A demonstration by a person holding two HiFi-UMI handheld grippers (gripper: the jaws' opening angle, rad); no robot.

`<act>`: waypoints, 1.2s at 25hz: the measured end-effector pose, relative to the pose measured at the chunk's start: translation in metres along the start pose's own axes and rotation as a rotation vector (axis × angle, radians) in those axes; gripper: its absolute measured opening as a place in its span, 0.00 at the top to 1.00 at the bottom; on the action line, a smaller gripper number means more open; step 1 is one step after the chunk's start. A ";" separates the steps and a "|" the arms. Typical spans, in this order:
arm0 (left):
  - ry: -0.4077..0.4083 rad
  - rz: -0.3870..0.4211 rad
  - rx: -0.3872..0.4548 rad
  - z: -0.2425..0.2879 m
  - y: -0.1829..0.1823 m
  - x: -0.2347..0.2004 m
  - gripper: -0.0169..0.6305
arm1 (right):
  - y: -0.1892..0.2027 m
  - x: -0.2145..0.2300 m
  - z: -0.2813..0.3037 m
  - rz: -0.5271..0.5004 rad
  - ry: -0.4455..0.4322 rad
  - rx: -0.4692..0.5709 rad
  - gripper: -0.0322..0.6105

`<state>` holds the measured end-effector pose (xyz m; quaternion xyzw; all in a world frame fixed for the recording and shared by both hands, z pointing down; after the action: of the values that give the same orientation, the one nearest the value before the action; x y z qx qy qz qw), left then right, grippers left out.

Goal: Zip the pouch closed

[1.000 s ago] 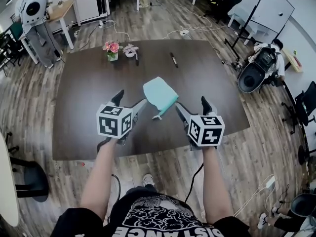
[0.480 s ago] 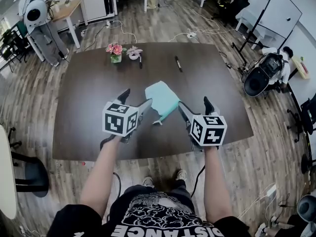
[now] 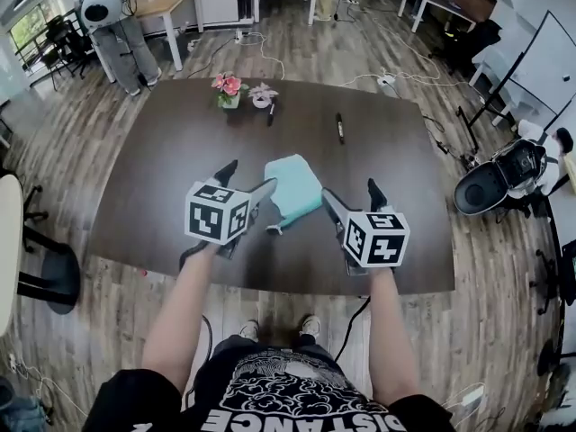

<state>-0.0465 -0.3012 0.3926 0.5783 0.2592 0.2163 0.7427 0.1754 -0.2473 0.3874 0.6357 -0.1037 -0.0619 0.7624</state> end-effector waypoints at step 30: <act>0.052 0.102 -0.227 -0.001 0.056 0.022 0.36 | 0.053 -0.020 0.014 0.030 -0.212 -0.121 0.33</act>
<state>-0.0318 -0.2735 0.4438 0.4971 0.2223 0.2968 0.7845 0.1510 -0.2461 0.4400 0.5768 -0.1893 -0.1233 0.7850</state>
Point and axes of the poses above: the fingertips, and each gripper's own axes: z forward along the fingers, x to its right, y out of its underside, the point moved 5 cm from there along -z, backward along the fingers, and after that the axes turned 13 degrees about x, right-handed, at the moved point
